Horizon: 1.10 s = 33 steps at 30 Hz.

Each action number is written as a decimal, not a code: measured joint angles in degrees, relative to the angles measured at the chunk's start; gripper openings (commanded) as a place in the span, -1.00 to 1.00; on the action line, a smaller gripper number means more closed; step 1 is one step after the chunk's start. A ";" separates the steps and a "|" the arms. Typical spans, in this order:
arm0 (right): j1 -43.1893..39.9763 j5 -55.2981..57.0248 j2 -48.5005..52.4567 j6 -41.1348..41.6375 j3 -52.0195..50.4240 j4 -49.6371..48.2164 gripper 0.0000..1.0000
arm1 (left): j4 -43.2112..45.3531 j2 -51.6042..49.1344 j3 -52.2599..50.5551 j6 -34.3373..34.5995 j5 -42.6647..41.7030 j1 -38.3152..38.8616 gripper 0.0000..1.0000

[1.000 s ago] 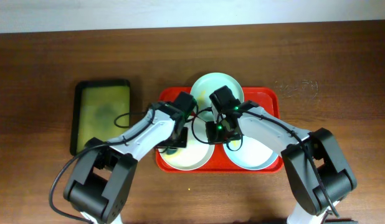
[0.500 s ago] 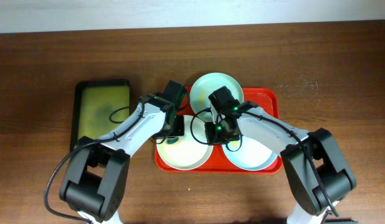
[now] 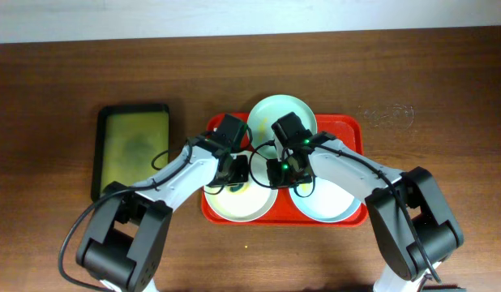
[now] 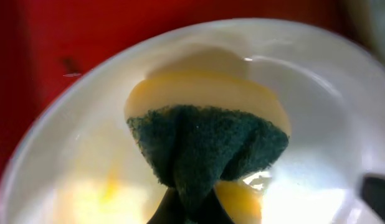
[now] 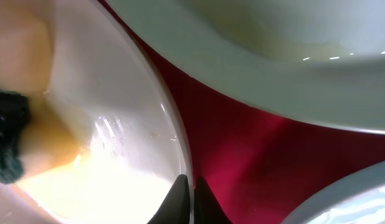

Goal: Clean dirty plates on tray and stack at the side
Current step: 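Scrub the white plate with the sponge in the left gripper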

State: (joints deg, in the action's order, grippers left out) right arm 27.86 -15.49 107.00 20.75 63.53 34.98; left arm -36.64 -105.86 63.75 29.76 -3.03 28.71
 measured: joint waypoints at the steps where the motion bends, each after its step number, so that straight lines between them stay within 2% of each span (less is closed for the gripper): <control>1: 0.00 0.00 0.00 0.04 0.00 -0.07 -0.92 | -0.87 0.15 -0.04 0.09 1.73 0.13 -1.00; 6: 0.00 -0.17 0.00 -0.02 0.00 -0.39 -0.92 | -11.93 0.48 0.87 0.11 14.93 0.15 -1.00; 9: 0.04 -0.24 0.00 0.02 0.00 -0.39 -0.92 | -13.99 0.57 2.64 0.11 16.59 0.42 -1.00; 12: 0.04 -0.20 0.00 0.00 0.00 -0.33 -0.92 | -12.76 1.53 3.48 0.11 14.58 0.13 -1.00; 18: 0.04 -0.17 0.00 0.02 0.00 -0.31 -0.92 | -3.87 2.05 2.71 0.11 -0.94 0.55 -1.00; 22: 0.04 -0.15 0.00 0.02 0.00 -0.31 -0.92 | -2.58 2.05 0.02 0.11 -6.08 3.26 -1.00; 27: 0.04 -0.13 0.00 0.00 0.00 -0.33 -0.92 | -3.15 2.03 -1.81 0.11 -4.98 4.61 -1.00; 33: 0.04 -0.02 0.00 0.00 0.00 -0.28 -0.92 | -9.46 2.05 -1.18 0.13 5.75 4.70 -1.00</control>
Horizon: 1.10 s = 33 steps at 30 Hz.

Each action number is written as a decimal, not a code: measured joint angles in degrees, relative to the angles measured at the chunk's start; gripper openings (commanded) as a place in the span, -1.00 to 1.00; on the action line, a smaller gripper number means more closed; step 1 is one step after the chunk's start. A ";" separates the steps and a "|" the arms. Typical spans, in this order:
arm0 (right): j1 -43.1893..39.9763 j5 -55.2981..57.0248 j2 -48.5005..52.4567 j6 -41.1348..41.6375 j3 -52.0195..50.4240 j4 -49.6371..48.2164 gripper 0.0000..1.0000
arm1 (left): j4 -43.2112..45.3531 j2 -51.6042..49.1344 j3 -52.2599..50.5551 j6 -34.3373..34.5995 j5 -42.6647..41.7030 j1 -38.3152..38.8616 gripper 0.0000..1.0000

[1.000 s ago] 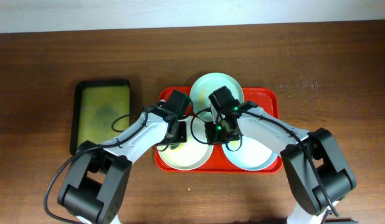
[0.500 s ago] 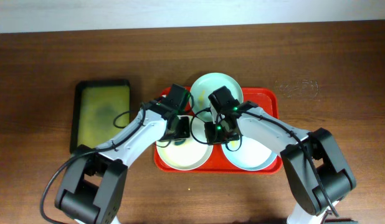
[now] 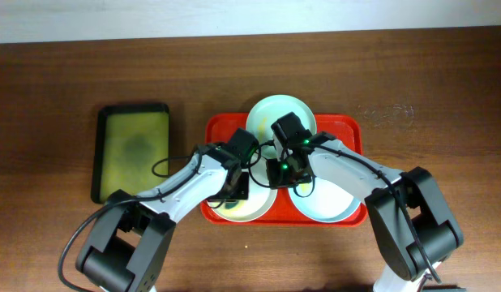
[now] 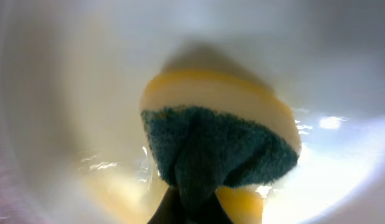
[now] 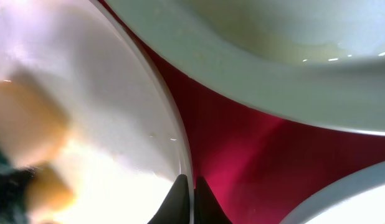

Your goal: Clean dirty plates on tray and stack at the side

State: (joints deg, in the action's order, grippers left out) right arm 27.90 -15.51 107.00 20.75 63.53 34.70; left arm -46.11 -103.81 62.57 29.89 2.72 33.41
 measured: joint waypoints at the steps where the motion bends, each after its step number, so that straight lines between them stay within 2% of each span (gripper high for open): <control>1: 0.00 0.00 0.00 0.04 0.00 0.00 -0.92 | -1.84 0.00 0.22 0.17 2.34 -0.04 -1.00; 4: 0.00 -0.02 0.00 0.02 0.00 0.09 -0.92 | -5.73 0.00 1.27 1.22 8.28 -0.90 -1.00; 8: 0.00 0.07 0.00 -0.04 0.52 1.73 -0.92 | -6.23 1.81 4.00 1.70 11.43 -2.95 -1.00; 18: 0.35 3.85 -1.05 -5.14 9.90 13.79 -0.92 | -5.29 18.56 6.38 2.21 7.04 -11.26 -1.00; 25: 8.48 24.76 -2.69 -6.43 24.52 28.35 -0.92 | -9.53 22.93 6.56 2.27 6.16 -24.06 -1.00; 29: 15.69 40.48 -3.37 -6.97 31.56 34.14 -0.92 | -10.12 22.93 6.56 0.74 6.03 -28.59 -1.00; 33: 20.96 53.51 -3.56 -7.50 34.25 36.94 -0.92 | -10.32 22.93 6.56 -0.11 6.05 -31.30 -1.00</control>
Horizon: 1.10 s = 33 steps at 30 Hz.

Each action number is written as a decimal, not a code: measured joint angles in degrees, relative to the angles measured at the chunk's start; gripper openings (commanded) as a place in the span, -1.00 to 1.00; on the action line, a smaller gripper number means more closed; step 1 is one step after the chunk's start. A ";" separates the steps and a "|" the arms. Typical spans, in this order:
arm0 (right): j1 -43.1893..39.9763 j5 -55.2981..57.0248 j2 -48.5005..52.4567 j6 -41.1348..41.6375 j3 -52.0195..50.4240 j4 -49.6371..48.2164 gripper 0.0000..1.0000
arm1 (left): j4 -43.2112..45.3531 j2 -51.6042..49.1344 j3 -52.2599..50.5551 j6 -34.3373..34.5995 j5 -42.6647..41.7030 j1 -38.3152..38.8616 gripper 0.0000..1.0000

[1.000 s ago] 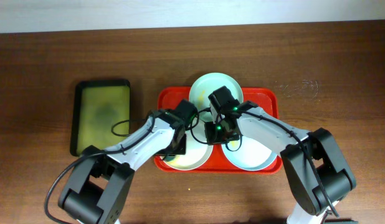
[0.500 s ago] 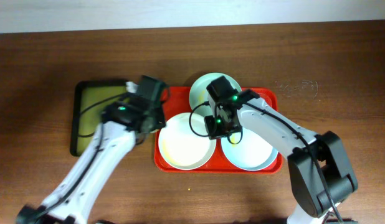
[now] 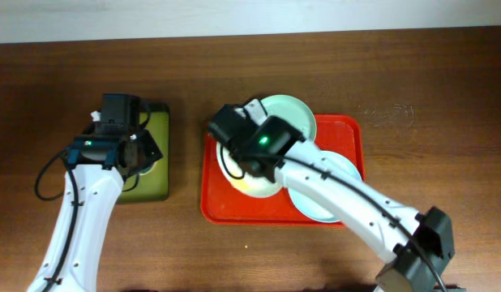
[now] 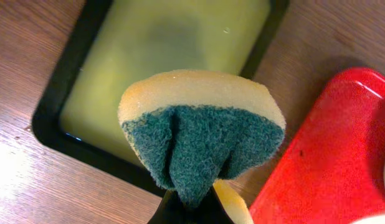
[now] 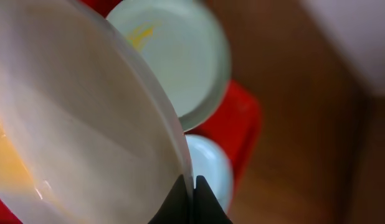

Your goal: Clean dirty plates on tray and stack at the side

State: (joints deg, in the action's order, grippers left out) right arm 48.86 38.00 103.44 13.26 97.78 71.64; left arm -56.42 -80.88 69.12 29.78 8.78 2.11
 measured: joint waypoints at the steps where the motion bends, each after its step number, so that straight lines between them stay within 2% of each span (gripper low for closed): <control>1: 1.18 3.19 0.00 -0.52 0.26 0.20 -0.92 | 0.00 0.00 0.00 -0.07 0.00 -0.35 -1.00; 12: 11.32 31.21 0.00 -17.14 0.37 -0.31 -0.92 | -0.17 0.00 0.00 -0.20 -0.02 -0.63 -1.00; 17: 11.63 33.44 0.00 -19.50 0.37 -0.44 -0.92 | -0.17 0.00 0.00 -0.20 -0.02 -0.63 -1.00; 19: 11.47 30.36 0.00 -19.52 0.37 -1.64 -0.92 | -0.17 0.00 0.00 -0.20 -0.02 -0.63 -1.00; 21: 10.47 20.33 -0.04 -19.41 0.28 -4.50 -0.92 | -0.20 0.00 0.00 -0.20 -0.02 -0.63 -1.00; 23: 7.63 10.75 -0.04 -19.39 -0.68 -6.56 -0.92 | -0.20 0.00 0.00 -0.20 -0.02 -0.63 -1.00; 26: 2.08 4.68 0.00 -16.22 -2.34 -6.51 -0.92 | -0.66 0.00 0.00 -0.20 -0.02 -0.63 -1.00; 30: -9.55 -7.89 0.00 -11.43 -2.49 -8.28 -0.92 | -1.05 0.00 0.00 -0.20 -0.02 -0.63 -1.00; 33: -22.49 -26.51 0.00 -10.14 -2.49 -9.07 -0.92 | -1.16 0.00 0.00 -0.20 -0.02 -0.63 -1.00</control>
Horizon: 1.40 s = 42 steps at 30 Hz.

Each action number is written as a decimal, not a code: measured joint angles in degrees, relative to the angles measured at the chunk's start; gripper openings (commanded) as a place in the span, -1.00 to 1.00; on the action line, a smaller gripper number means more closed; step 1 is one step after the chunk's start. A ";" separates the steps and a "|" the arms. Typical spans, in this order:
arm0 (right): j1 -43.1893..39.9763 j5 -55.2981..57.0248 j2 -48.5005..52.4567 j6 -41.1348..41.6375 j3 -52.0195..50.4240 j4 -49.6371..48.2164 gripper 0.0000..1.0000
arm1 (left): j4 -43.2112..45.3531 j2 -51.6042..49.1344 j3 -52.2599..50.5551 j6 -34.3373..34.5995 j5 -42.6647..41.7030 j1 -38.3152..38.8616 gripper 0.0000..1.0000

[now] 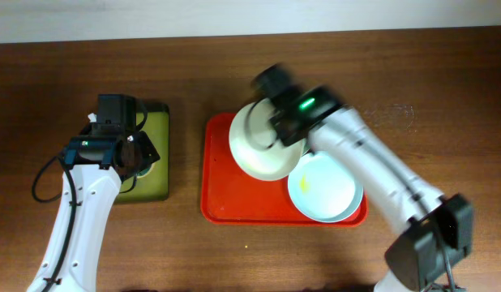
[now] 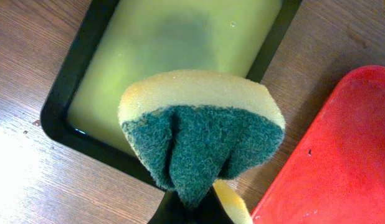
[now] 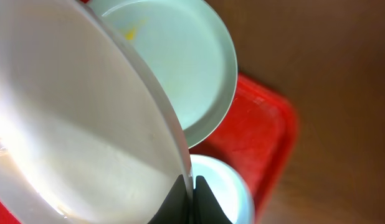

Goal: Clean dirty plates on tray and stack at the side
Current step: 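Lift the white plate with the right gripper and place it right of the tray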

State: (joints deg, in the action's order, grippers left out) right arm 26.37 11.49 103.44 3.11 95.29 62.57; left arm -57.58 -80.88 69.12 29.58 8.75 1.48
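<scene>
My right gripper [image 3: 189, 186] is shut on the rim of a white plate [image 1: 260, 150], which it holds tilted above the red tray [image 1: 226, 203]. That plate [image 3: 68, 124] fills the left of the right wrist view. A pale blue plate [image 1: 325, 188] with a yellow smear lies on the tray's front right. The right wrist view shows a smeared plate [image 3: 180, 68] and part of another [image 3: 223, 186] below. My left gripper [image 2: 189, 208] is shut on a yellow and green sponge [image 2: 202, 124], held above the right edge of the black basin [image 2: 58, 93].
The black basin [image 1: 164, 174] stands left of the red tray and holds yellow-green liquid [image 2: 180, 43]. Bare brown table [image 1: 429, 97] lies to the right of the red tray and behind it.
The right arm has swung, and the held plate now hangs a little further back and right over the tray. The left gripper with the sponge has barely shifted over the basin.
At first the sponge was pressed into the front-left plate on the tray while my right gripper pinched that plate's rim. Then the sponge sat elsewhere in the same plate. Later the sponge was over the basin and the plate was off the tray, where it still hangs.
</scene>
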 measured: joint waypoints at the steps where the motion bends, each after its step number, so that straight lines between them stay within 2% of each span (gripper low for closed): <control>1: -5.44 -6.97 0.00 0.20 0.00 0.20 -0.92 | 0.00 0.00 0.00 0.00 -0.02 0.00 -1.00; 5: -22.56 -23.74 0.00 1.01 -0.09 1.05 -0.92 | -0.04 0.00 0.00 0.00 -0.13 0.00 -1.00; 7: -30.51 -28.20 0.00 1.25 -0.76 1.03 -0.92 | -0.04 0.00 0.00 0.00 -0.22 0.00 -1.00; 13: -47.65 -33.59 0.00 1.42 -6.86 -3.56 -0.92 | 0.02 0.00 0.00 0.00 -0.35 0.00 -1.00; 18: -55.74 -34.21 0.02 1.46 -13.88 -12.22 -0.92 | 0.26 0.00 0.00 0.00 -0.39 0.00 -1.00; 23: -58.34 -34.12 0.68 1.62 -19.04 -19.71 -0.92 | 0.35 0.00 0.00 0.00 -0.39 0.00 -1.00; 28: -58.27 -30.60 4.22 3.85 -19.67 -22.10 -0.92 | 0.35 0.00 0.00 0.00 -0.39 0.00 -1.00; 32: -58.27 -29.33 6.80 4.61 -19.89 -22.56 -0.83 | 0.39 0.00 0.00 0.00 -0.39 0.00 -1.00; 33: -58.27 -29.31 7.15 4.76 -19.89 -22.62 -0.77 | 0.42 0.00 0.00 0.00 -0.39 0.00 -1.00; 34: -58.27 -29.29 7.37 4.85 -19.89 -22.69 -0.53 | 0.42 0.00 0.00 0.00 -0.39 0.00 -1.00; 36: -58.27 -29.31 7.43 5.40 -19.89 -22.73 -0.31 | 0.55 0.00 0.00 0.00 -0.39 0.00 -1.00; 42: -58.27 -29.20 7.37 5.44 -18.95 -19.61 -0.30 | 0.63 0.00 0.00 0.00 -0.42 0.00 -1.00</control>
State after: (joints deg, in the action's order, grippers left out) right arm -31.90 -17.72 110.80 8.56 76.34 42.96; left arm -56.95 -80.88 69.12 29.58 8.34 1.48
